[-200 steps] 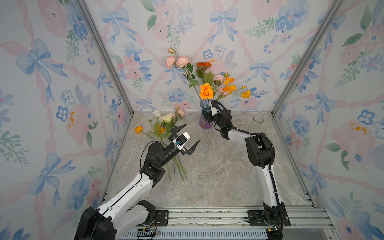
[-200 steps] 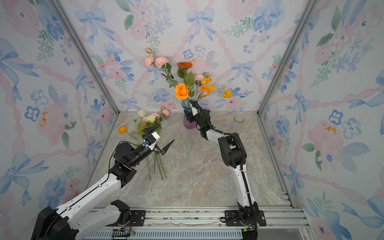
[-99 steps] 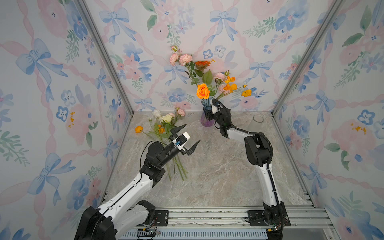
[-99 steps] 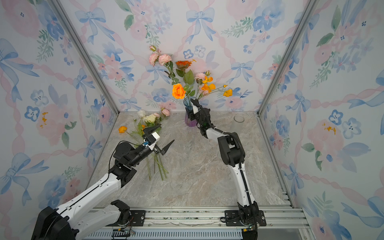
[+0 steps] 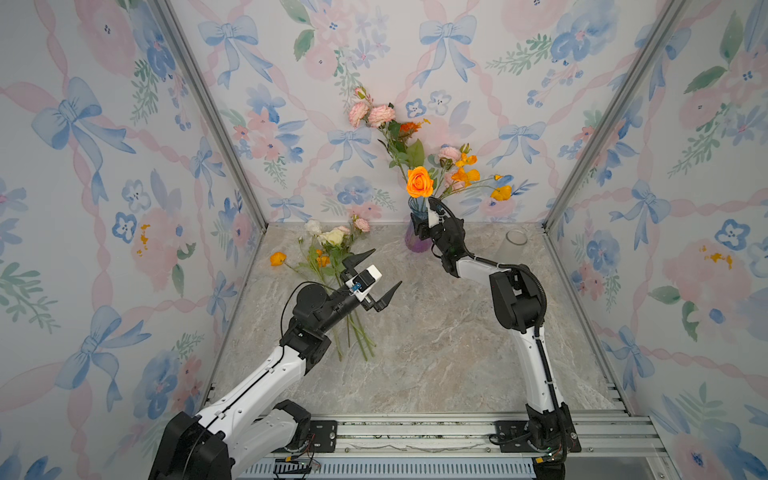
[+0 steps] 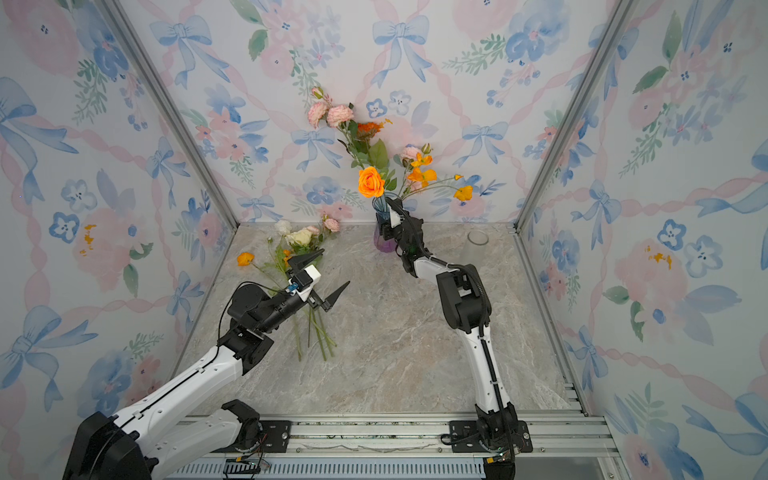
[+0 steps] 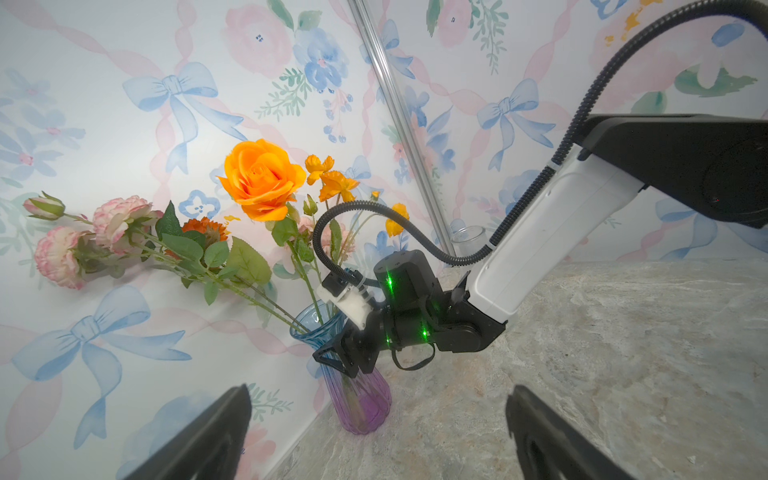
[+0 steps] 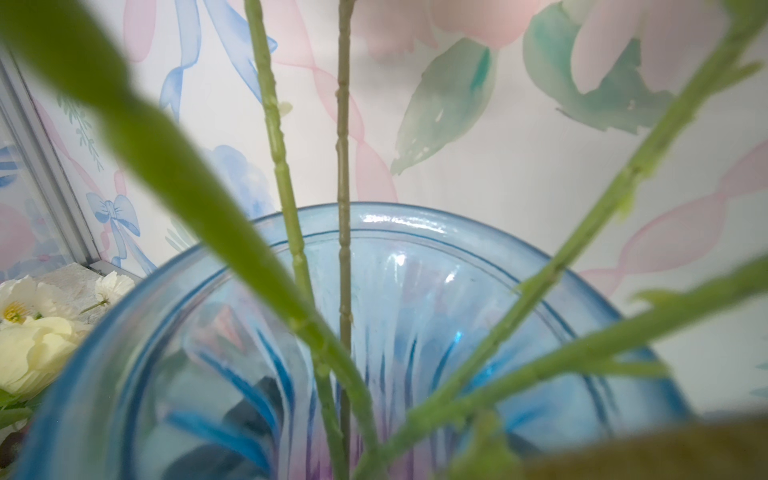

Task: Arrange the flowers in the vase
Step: 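Open the right gripper and withdraw it from the vase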

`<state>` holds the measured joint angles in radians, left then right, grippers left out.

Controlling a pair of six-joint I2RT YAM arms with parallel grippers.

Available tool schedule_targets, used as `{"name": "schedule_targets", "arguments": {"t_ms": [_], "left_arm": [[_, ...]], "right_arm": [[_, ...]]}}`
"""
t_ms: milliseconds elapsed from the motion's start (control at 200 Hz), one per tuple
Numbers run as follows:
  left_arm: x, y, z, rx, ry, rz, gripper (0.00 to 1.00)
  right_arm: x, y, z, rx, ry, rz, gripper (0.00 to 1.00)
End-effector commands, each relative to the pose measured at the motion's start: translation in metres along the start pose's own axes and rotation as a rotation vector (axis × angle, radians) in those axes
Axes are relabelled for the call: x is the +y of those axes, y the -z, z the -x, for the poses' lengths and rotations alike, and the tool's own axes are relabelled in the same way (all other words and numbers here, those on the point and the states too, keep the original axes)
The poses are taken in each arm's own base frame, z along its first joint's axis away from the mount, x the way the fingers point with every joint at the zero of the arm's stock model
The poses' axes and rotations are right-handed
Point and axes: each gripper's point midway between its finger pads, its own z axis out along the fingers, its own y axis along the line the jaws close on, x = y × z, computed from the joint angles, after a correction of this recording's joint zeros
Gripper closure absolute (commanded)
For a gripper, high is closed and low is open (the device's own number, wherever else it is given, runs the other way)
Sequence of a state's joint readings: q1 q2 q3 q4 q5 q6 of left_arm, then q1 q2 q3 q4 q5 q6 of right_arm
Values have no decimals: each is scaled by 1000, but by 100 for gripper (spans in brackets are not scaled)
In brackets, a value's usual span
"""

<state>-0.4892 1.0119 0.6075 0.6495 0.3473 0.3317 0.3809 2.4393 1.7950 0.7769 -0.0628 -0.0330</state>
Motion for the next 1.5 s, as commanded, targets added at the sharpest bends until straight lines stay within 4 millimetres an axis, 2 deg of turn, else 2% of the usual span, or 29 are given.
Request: {"name": "schedule_targets", "arguments": {"t_ms": [0,225,545,675,815,1030,1160,1290,1460,1495], "left_arm": [[4,0,7,-28,-10,5,2],[3,1,9,-32,-9,0,2],[3,1,11,-38,-11,-2,2],[4,4,15,-47,-15,5,2],[5,5,18,-53,-19,10,2],[7,7,23,-64,-25,20,2],[8,9,27,-75,-26,21,2],[8,8,30,-83,-10,11,2],[2,5,32,-90,13,-16,2],[1,4,31,-89,18,-19,2]], "right_arm": [[-11,6,49,-160,6,-34,25],[-14,9,38,-136,20,-53,13],[-11,17,17,-80,30,-54,5],[-7,27,6,-53,44,-63,2],[-3,46,3,-44,41,-79,1],[10,93,-9,2,7,-93,0],[32,127,-20,67,2,-72,0],[55,174,-27,119,-3,-71,0],[74,238,-32,264,-18,-87,0],[73,252,-25,284,-22,-111,1]]}}
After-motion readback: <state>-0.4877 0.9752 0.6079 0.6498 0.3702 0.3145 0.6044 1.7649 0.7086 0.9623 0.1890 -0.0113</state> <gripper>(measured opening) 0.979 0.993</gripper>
